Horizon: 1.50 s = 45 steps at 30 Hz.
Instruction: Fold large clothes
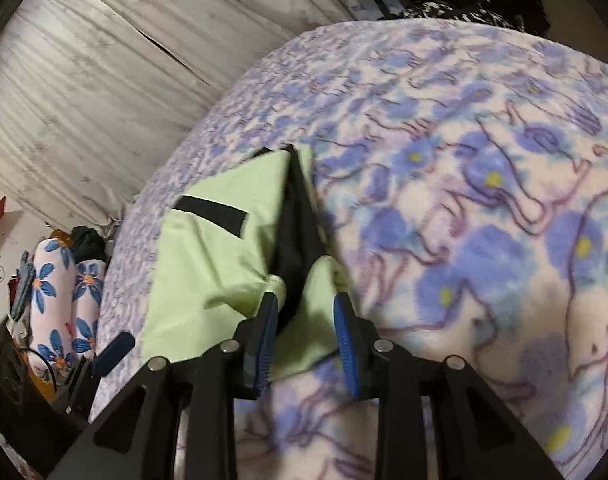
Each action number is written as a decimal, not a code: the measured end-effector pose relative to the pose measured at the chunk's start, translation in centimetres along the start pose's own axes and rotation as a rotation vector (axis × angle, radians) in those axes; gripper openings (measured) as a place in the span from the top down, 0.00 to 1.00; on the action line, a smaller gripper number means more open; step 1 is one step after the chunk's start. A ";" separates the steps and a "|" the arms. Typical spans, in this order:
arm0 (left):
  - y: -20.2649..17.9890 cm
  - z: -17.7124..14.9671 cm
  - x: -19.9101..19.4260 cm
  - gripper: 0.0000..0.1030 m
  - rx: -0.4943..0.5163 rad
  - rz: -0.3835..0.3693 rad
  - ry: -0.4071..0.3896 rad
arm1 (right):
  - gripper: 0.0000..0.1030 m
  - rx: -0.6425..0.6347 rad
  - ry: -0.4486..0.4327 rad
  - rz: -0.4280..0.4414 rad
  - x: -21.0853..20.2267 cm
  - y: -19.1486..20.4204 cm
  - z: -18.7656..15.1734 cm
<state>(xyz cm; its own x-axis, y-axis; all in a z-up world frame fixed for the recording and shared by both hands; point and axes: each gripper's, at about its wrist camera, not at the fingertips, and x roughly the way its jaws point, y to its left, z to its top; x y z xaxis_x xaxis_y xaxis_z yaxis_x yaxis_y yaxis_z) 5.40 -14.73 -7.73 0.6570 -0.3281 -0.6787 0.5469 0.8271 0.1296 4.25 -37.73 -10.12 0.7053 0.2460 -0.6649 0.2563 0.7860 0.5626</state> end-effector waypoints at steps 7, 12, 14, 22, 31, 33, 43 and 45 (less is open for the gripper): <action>7.7 -1.9 0.2 0.18 -0.268 0.042 0.070 | 0.72 -0.045 0.013 0.019 -0.4 2.0 1.4; 12.2 -4.2 1.8 0.18 -0.442 0.044 0.117 | 0.72 -0.053 -0.026 0.039 -1.7 2.8 2.5; 13.3 -5.2 2.8 0.18 -0.483 0.039 0.142 | 0.66 -0.048 0.019 0.067 -1.0 3.0 2.8; 14.1 -7.1 4.2 0.18 -0.532 -0.034 0.145 | 0.55 -0.037 0.342 0.048 6.5 2.7 2.2; 13.9 -6.5 4.7 0.18 -0.510 -0.068 0.145 | 0.91 -0.045 0.419 0.206 10.0 3.1 3.7; 13.6 -6.0 4.7 0.18 -0.498 -0.069 0.137 | 0.93 -0.135 0.295 0.208 7.5 4.4 4.8; 11.5 -5.6 6.4 0.18 -0.465 -0.082 0.159 | 0.95 -0.281 0.226 -0.074 8.8 2.7 3.5; 12.0 -6.1 6.8 0.16 -0.501 -0.110 0.168 | 0.94 -0.250 0.247 -0.045 8.8 1.6 2.8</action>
<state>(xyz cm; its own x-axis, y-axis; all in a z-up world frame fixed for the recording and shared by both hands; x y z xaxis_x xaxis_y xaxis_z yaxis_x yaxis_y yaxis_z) 13.26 -4.19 -15.18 0.4957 -0.3813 -0.7803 0.2665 0.9219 -0.2812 12.76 -35.88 -13.70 0.5077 0.3136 -0.8025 0.0919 0.9064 0.4123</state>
